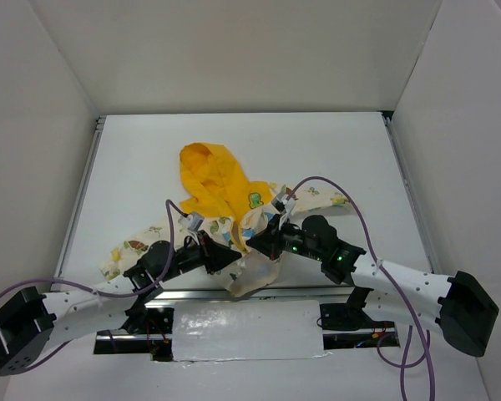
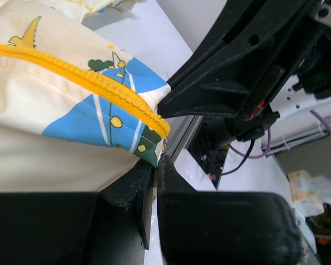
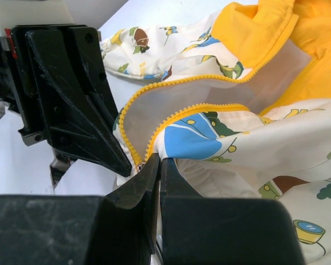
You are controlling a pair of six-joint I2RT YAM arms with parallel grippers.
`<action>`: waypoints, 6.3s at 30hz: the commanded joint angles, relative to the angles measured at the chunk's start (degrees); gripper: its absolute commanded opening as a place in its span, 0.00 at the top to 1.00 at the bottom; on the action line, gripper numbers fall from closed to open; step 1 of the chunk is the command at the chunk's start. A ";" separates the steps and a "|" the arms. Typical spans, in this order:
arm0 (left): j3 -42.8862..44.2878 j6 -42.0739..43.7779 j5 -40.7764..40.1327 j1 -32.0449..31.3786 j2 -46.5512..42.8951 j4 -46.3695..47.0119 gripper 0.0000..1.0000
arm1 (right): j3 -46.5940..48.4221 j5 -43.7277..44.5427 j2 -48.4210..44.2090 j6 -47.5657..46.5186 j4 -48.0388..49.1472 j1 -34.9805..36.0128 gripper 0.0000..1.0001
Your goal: Zip up the jacket
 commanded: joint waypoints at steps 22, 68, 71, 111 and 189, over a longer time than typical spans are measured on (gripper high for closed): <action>4.73 3.93 7.16 0.12 12.95 2.60 1.00 | 4.53 -1.08 2.39 3.43 -2.50 -2.07 0.91; 6.58 1.03 10.14 0.12 23.32 7.78 1.00 | -16.39 -5.64 2.12 20.83 16.82 0.65 0.29; 6.75 1.20 10.23 0.21 23.32 7.60 1.00 | -16.13 -5.02 3.35 20.83 17.61 1.44 0.30; 7.02 0.85 10.76 0.12 23.50 8.31 1.00 | -18.23 0.34 7.84 21.18 24.38 3.99 0.51; 5.52 1.20 13.66 0.12 24.12 11.12 1.00 | 2.51 -4.40 -3.23 45.25 -9.19 2.42 1.00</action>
